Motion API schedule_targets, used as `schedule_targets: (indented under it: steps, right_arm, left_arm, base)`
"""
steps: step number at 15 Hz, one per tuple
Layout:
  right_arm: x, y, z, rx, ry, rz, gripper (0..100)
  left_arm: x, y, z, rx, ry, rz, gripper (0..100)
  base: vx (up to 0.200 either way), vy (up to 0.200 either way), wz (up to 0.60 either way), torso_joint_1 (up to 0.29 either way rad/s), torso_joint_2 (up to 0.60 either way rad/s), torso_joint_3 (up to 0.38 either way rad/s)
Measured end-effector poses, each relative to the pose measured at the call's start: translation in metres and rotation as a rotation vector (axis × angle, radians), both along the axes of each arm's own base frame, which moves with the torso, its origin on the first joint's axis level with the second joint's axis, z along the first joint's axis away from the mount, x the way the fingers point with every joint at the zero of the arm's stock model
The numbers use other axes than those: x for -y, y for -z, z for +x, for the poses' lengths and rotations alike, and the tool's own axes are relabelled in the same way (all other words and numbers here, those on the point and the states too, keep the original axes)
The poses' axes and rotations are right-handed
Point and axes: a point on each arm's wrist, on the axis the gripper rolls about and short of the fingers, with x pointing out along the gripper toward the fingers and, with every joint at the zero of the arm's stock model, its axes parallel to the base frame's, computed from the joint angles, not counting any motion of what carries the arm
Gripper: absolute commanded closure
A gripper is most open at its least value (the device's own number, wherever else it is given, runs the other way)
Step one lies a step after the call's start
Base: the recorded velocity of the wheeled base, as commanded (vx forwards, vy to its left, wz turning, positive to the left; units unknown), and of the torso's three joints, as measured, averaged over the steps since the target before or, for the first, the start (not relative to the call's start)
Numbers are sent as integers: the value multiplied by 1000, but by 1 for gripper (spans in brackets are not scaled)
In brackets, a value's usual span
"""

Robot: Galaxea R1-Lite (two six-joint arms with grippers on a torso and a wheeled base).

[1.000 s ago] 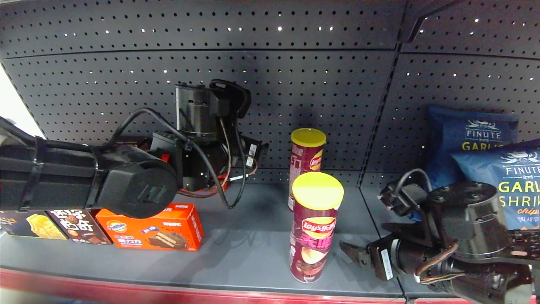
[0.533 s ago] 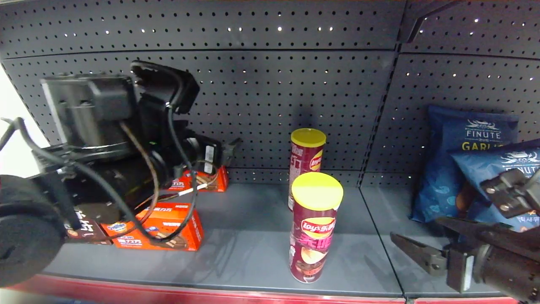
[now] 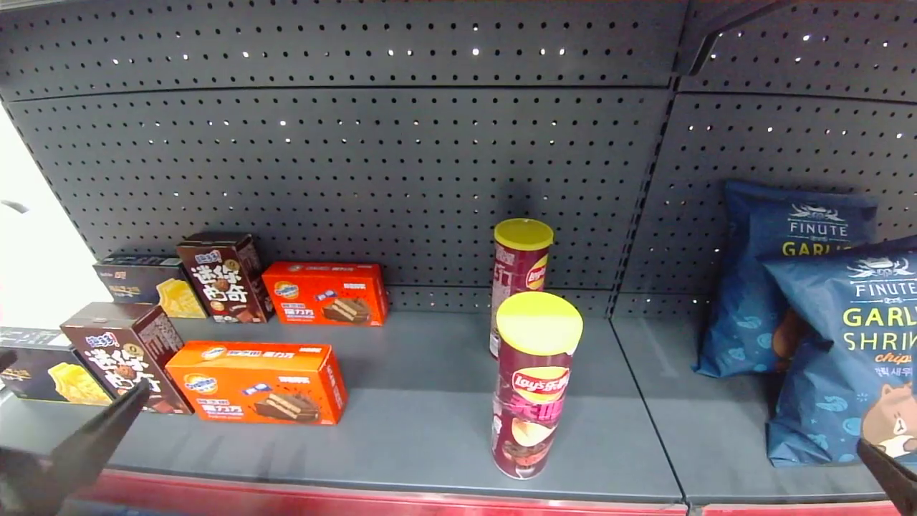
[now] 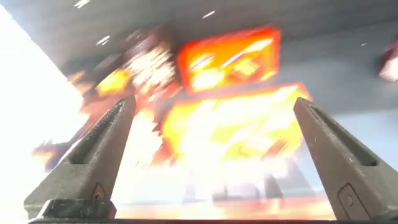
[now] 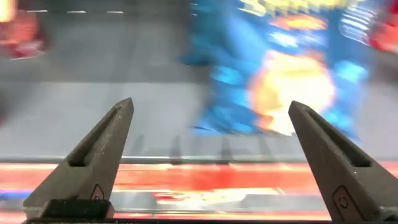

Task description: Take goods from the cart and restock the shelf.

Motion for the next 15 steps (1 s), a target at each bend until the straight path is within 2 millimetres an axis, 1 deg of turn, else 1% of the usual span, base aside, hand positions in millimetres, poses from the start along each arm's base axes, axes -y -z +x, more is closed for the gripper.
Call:
schedule_targets:
  steps: [2, 5, 6, 7, 9, 10, 12, 14, 15]
  right_arm:
    - [12, 6, -3, -30, 168, -19, 0]
    - [29, 21, -11, -134, 441, -50, 0]
    - [31, 26, -16, -153, 488, -49, 0]
    - [32, 30, -21, -146, 489, -44, 0]
    - [32, 38, -37, -90, 377, -42, 0]
    - [31, 42, -47, -30, 296, -31, 0]
    - [30, 50, -62, 89, 86, 9, 0]
    - [25, 57, -68, 139, -199, 36, 0]
    - [23, 59, -69, 146, -314, 37, 0]
  left_arm:
    - [-13, 19, -33, -34, -74, 12, 0]
    - [-22, 39, -68, -37, -158, 14, 0]
    - [-24, 45, -76, -35, -175, 15, 0]
    - [-25, 52, -84, -31, -182, 15, 0]
    - [-27, 67, -98, -48, -186, 23, 0]
    - [-27, 69, -103, -25, -175, 31, 0]
    - [-27, 81, -103, -22, -133, 36, 0]
    - [-25, 90, -98, 38, -70, 16, 0]
    - [-23, 93, -96, 90, -18, -4, 0]
  base:
    - [0, 0, 0, 0, 0, 0]
    - [0, 0, 0, 0, 0, 0]
    - [0, 0, 0, 0, 0, 0]
    - [0, 0, 0, 0, 0, 0]
    - [0, 0, 0, 0, 0, 0]
    - [0, 0, 0, 0, 0, 0]
    - [0, 0, 0, 0, 0, 0]
    - [0, 0, 0, 0, 0, 0]
    - [0, 0, 0, 0, 0, 0]
